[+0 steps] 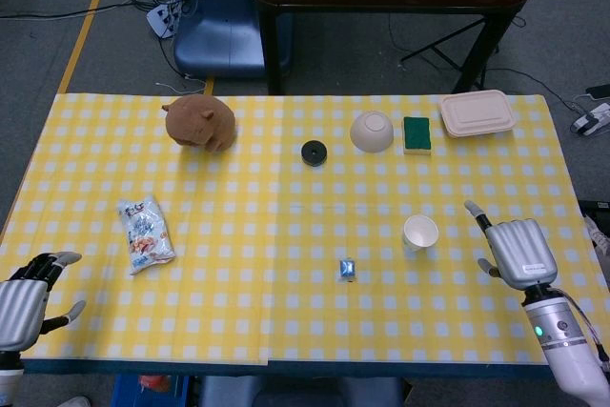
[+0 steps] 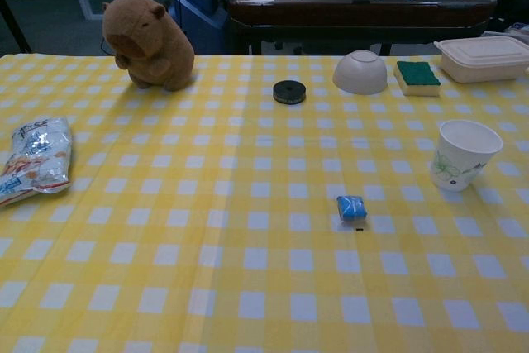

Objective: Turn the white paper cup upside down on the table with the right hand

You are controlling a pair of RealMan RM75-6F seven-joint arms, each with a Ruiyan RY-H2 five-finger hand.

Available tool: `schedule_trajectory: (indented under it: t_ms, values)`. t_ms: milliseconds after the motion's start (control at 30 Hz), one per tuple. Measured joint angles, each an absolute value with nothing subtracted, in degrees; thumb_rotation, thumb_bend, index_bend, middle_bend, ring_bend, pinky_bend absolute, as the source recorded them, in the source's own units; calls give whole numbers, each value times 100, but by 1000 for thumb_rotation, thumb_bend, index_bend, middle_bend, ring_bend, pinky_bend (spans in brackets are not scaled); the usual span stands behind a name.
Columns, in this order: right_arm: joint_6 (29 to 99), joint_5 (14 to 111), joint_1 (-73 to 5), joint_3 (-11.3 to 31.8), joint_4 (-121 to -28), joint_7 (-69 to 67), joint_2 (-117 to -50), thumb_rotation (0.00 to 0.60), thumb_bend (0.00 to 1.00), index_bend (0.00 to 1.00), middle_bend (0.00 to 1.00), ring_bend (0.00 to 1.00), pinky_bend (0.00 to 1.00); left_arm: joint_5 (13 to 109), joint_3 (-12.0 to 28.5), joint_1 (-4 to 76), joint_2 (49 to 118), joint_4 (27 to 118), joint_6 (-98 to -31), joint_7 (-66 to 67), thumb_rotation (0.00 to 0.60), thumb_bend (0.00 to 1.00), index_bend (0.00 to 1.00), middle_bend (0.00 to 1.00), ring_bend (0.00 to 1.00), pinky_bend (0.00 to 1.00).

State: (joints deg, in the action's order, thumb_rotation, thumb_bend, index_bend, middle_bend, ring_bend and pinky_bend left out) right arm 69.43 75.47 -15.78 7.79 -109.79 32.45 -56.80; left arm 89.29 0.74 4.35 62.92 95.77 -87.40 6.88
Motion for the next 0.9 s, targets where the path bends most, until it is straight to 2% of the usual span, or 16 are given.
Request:
schedule_trajectory:
  t_ms: [233, 433, 900]
  values:
    - [6176, 6704, -2255, 968, -11040, 3613, -5794, 600, 0, 150, 1000, 1000, 1000, 8895, 112, 414, 6253, 9581, -8787, 621, 600, 188, 326, 293, 237, 398]
    - [5745, 6472, -2605, 921, -10768, 3523, -6025, 600, 0, 150, 1000, 1000, 1000, 8866, 129, 402, 6223, 9588, -8795, 565, 600, 188, 326, 293, 237, 398]
    - [5486, 6034, -3074, 675, -10512, 3780, -6343, 600, 0, 154, 1000, 1000, 1000, 8819, 155, 396, 6209, 9584, -8776, 536, 600, 188, 326, 293, 237, 398]
